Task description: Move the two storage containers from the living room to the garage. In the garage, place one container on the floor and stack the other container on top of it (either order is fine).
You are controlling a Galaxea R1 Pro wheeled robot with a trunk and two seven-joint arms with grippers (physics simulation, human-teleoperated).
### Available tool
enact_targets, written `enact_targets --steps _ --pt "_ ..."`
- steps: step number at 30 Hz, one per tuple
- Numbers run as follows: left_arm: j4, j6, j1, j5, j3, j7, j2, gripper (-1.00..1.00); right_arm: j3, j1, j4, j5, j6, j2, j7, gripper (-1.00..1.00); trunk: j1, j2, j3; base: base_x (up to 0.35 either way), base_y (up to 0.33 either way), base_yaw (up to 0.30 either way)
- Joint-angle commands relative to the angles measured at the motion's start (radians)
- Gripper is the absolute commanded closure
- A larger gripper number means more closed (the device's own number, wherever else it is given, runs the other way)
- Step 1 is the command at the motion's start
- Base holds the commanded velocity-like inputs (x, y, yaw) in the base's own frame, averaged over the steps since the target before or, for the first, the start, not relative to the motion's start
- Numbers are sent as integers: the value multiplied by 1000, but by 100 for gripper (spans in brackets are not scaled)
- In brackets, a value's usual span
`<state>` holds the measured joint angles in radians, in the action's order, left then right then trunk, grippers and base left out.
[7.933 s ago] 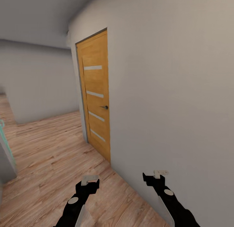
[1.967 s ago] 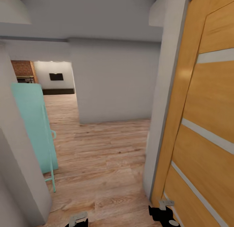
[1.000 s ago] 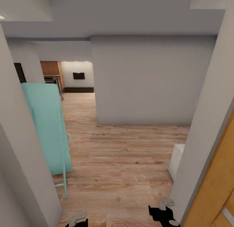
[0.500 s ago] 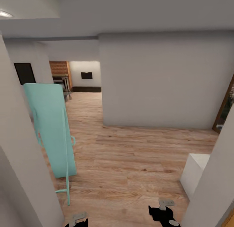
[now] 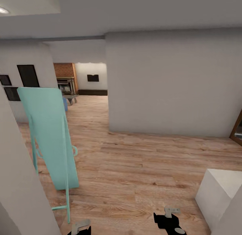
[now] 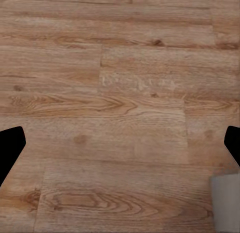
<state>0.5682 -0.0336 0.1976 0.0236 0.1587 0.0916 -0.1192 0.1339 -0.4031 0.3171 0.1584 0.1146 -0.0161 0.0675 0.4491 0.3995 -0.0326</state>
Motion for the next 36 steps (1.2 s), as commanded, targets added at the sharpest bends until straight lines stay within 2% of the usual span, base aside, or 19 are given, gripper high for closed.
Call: enact_targets --steps 1,22,36 --pt "-1 -3 1 2 4 0 -1 -100 9 0 -1 10 3 -1 5 -100 1 0 0 326 -130 0" --pt "-1 -3 0 2 4 0 0 -100 8 0 -1 10 4 -1 5 -100 1 0 0 326 -137 0" --pt "-1 -3 0 2 4 -1 0 -100 7 0 -1 12 5 -1 5 -100 1 0 0 327 -17 0"
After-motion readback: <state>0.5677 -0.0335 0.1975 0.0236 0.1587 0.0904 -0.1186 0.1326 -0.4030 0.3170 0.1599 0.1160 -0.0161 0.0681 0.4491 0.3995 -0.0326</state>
